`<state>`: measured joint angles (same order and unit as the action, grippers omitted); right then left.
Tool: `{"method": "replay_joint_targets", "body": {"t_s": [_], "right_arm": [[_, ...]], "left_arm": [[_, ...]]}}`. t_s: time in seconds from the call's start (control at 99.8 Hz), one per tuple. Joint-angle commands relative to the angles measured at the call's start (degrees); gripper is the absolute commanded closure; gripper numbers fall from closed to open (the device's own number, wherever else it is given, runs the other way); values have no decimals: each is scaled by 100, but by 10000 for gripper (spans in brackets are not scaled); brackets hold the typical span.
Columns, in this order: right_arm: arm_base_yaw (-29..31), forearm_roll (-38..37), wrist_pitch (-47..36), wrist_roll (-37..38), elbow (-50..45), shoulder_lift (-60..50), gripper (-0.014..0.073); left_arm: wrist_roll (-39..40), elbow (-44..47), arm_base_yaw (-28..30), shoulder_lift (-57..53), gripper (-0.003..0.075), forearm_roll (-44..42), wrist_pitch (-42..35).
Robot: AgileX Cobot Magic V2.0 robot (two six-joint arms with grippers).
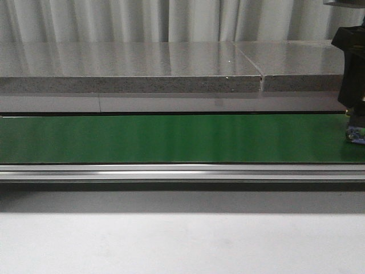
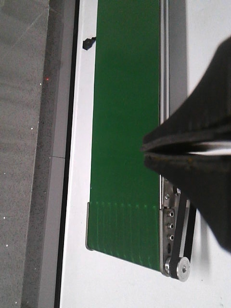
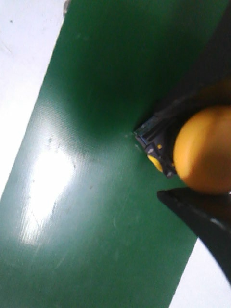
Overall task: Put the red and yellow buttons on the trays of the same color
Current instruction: 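Grasp the yellow button off the belt end with the right gripper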
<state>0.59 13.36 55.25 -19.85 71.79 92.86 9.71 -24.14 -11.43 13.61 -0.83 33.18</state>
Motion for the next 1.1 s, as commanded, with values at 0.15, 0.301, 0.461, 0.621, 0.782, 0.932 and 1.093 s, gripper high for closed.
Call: {"method": "replay_joint_targets", "body": {"t_s": [0.15,0.301,0.461,0.621,0.782,0.932,1.093], "right_arm": [[198,-165,52,203,451,-613,467],[825,-429,-67,706,568,-821,467],[1809,-452,-76,1050,568,-850,467],[2676,-452,-364,1485,562,-850,467],[3167,-452,-374,1716,558,-850,467],[3181,-473,-317,1720,529,-850,467],[3181,-516,-309,1729,272,-850,467]], "left_arm": [[3,-154,-48,69,739,52,-396],[3,-154,-48,69,739,52,-406],[3,-154,-48,69,739,52,-406],[3,-154,-48,69,739,52,-406],[3,-154,-48,69,739,52,-406],[3,-154,-48,69,739,52,-406],[3,-154,-48,69,739,52,-406]]}}
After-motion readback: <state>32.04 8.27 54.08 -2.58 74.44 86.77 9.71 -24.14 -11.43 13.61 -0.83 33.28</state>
